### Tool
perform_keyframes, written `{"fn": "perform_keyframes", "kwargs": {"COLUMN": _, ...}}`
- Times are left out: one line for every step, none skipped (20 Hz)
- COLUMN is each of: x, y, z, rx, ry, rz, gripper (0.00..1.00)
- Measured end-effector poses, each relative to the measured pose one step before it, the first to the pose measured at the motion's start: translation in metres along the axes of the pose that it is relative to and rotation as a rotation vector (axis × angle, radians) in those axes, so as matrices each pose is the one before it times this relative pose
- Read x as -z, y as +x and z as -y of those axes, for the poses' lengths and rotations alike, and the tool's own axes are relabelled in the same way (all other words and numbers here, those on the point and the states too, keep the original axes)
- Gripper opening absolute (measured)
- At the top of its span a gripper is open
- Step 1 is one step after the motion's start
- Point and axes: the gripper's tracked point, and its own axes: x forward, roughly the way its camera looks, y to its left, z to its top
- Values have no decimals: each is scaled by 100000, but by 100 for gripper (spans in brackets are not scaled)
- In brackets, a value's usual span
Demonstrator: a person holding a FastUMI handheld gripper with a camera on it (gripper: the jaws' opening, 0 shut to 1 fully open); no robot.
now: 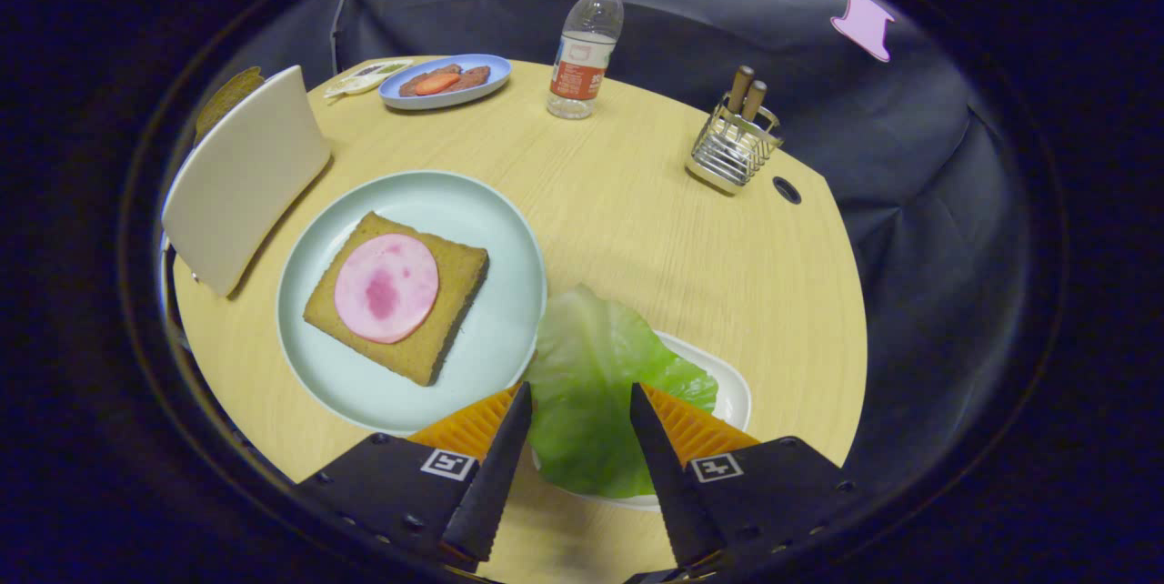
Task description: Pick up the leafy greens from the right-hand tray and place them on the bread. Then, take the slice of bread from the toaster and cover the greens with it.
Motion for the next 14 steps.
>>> {"fn": "perform_keyframes", "kwargs": {"x": -229, "y": -296, "z": -8, "rx": -2113, "ry": -328, "rz": 1111, "gripper": 71}}
{"fn": "perform_keyframes", "kwargs": {"x": -228, "y": -268, "z": 100, "rx": -2032, "ry": -714, "rz": 1341, "gripper": 71}}
{"fn": "perform_keyframes", "kwargs": {"x": -134, "y": 122, "z": 140, "rx": -1444, "ry": -748, "rz": 1067, "gripper": 70}}
{"fn": "perform_keyframes", "kwargs": {"x": 260, "y": 453, "z": 622, "rx": 908, "ry": -653, "rz": -1261, "gripper": 68}}
{"fn": "perform_keyframes", "kwargs": {"x": 556, "y": 540, "z": 358, "rx": 107, "ry": 74, "rz": -3186, "gripper": 66}}
{"fn": "perform_keyframes", "kwargs": {"x": 265, "y": 545, "z": 65, "rx": -1281, "ry": 49, "rz": -2092, "gripper": 64}}
{"fn": "perform_keyframes", "kwargs": {"x": 2, "y": 655, "z": 72, "rx": -1107, "ry": -277, "rz": -884, "gripper": 61}}
{"fn": "perform_keyframes", "kwargs": {"x": -32, "y": 296, "z": 119, "rx": -771, "ry": -137, "rz": -559, "gripper": 59}}
{"fn": "perform_keyframes", "kwargs": {"x": -108, "y": 329, "z": 11, "rx": -865, "ry": -141, "rz": 316, "gripper": 57}}
{"fn": "perform_keyframes", "kwargs": {"x": 5, "y": 277, "z": 212, "rx": 31, "ry": -585, "rz": -946, "gripper": 55}}
{"fn": "perform_keyframes", "kwargs": {"x": 83, "y": 453, "z": -33, "rx": -1409, "ry": -468, "rz": -552, "gripper": 52}}
{"fn": "perform_keyframes", "kwargs": {"x": 196, "y": -126, "z": -168, "rx": -1175, "ry": -125, "rz": -1237, "gripper": 51}}
{"fn": "perform_keyframes", "kwargs": {"x": -161, "y": 165, "z": 12, "rx": -786, "ry": 230, "rz": -24, "gripper": 51}}
{"fn": "perform_keyframes", "kwargs": {"x": 89, "y": 227, "z": 118, "rx": -512, "ry": -897, "rz": 132, "gripper": 51}}
